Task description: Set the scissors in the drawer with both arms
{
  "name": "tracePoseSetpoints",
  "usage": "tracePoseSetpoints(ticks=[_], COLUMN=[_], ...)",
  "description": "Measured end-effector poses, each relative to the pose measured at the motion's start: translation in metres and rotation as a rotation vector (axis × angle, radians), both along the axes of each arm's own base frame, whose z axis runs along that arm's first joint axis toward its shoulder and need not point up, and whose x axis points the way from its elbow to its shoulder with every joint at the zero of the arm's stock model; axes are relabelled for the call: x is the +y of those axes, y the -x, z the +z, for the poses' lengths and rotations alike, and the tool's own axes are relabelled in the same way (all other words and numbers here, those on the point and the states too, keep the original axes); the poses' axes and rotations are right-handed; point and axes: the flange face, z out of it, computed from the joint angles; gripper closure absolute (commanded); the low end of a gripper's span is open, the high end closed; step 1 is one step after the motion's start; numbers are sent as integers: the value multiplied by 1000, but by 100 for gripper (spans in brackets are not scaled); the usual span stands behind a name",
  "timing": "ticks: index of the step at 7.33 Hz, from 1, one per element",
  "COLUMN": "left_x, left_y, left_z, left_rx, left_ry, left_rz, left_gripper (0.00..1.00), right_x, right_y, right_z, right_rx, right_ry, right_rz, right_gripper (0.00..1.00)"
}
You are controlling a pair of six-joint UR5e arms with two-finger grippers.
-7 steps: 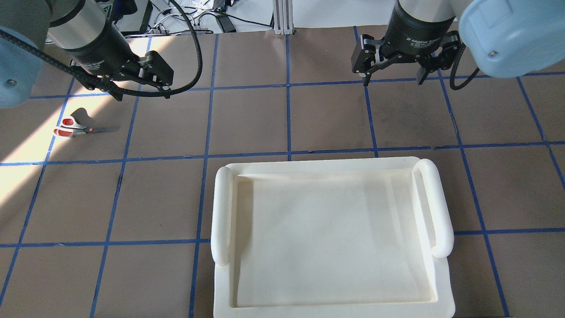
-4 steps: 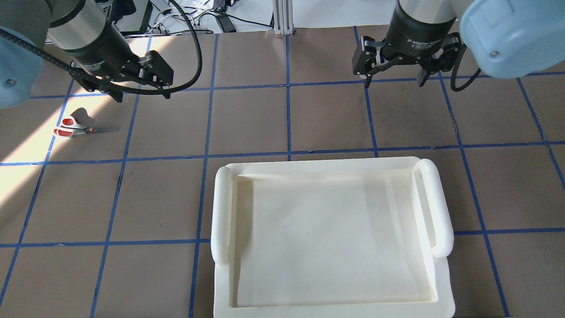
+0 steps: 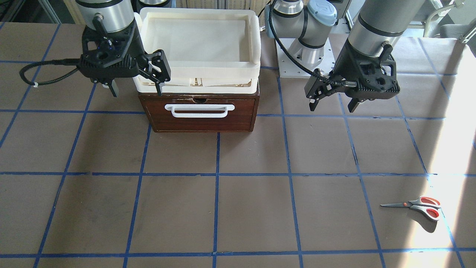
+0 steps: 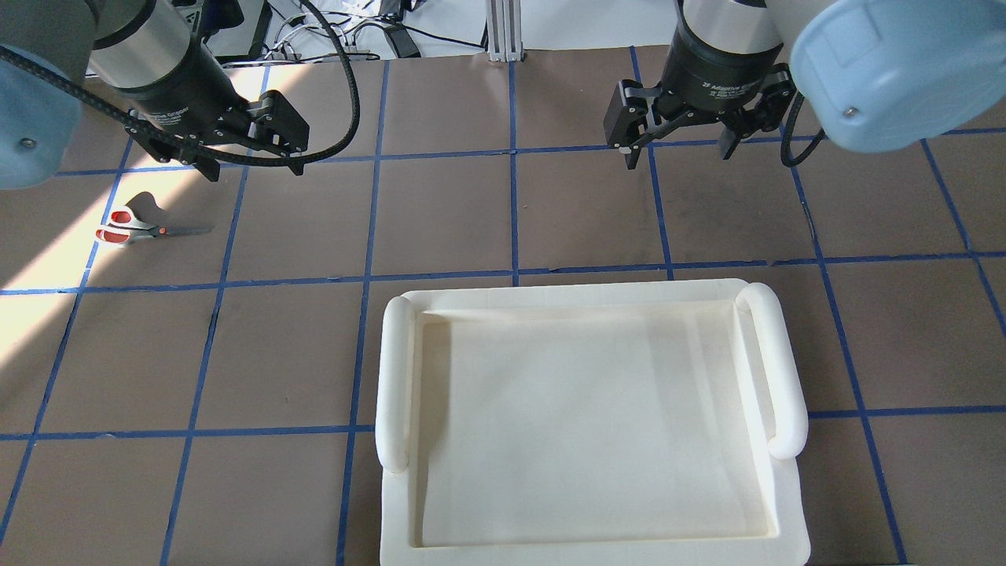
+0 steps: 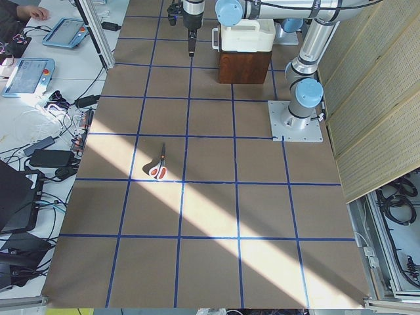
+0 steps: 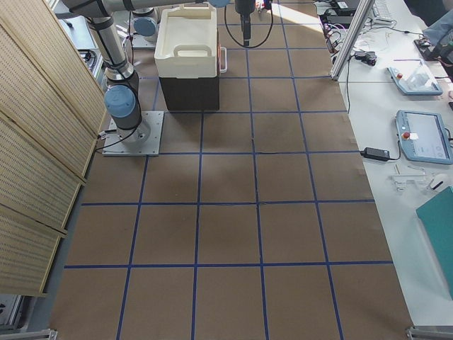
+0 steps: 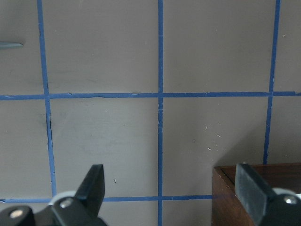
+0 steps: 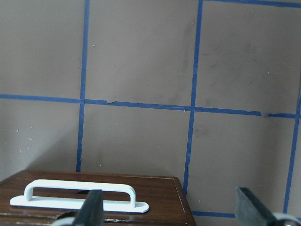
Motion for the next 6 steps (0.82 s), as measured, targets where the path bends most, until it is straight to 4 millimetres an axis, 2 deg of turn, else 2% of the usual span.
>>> tracePoseSetpoints(ticks=[1,3,6], left_x=[-4,-12,-26], left_y=[-13,-48,-93], left_z=[-1,-7,-24], left_rx=[5,8,-11], left_ry=[-1,-10,-30], left_rz=[24,25,-220], left_gripper=[0,0,0], right_x=[4,8,3], right_y=[-12,-22,-37], right_z=[-2,-5,-21], right_rx=[9,17,-72], right_ry=[-3,-16,-98], right_rz=[157,404,580], right_gripper=[0,0,0])
